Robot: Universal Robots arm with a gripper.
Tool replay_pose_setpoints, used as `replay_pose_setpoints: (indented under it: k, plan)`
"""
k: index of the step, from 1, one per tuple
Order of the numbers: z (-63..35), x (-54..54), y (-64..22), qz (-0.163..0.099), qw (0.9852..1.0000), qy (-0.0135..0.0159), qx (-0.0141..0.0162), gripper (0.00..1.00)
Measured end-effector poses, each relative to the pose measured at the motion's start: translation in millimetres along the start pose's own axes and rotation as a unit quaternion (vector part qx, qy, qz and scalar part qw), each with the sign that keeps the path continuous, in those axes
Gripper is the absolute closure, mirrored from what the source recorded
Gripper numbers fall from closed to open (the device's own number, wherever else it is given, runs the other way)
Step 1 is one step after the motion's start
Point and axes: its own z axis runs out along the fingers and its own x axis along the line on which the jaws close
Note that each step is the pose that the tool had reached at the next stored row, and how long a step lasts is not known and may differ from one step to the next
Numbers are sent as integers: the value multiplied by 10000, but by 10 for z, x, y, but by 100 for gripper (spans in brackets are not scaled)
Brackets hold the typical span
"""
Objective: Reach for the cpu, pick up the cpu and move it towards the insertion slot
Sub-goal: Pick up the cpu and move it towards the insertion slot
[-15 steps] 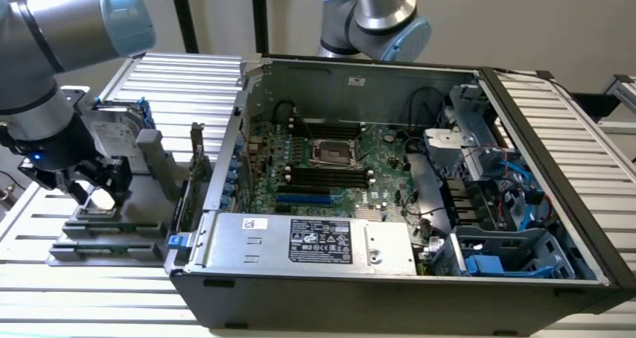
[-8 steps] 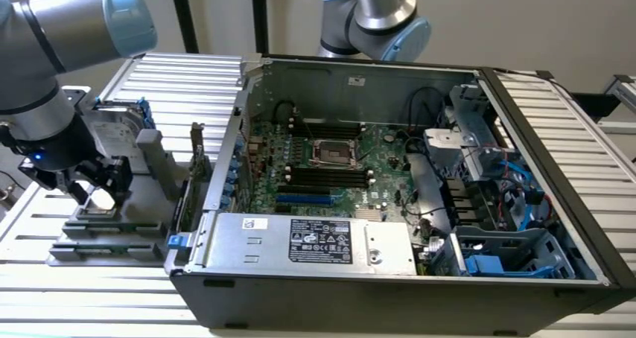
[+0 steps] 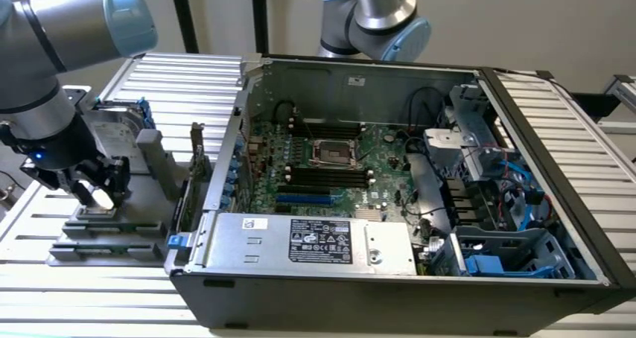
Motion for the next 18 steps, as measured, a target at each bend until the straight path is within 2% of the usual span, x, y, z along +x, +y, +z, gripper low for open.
replay_pose_setpoints:
  k: [5,14,18]
  plan:
    - [-1,0,1,-9,10000,2,13,46]
    - [-1,0,2,-10,10000,0,13,46]
    - [-46,1,3,-10,10000,1,14,46]
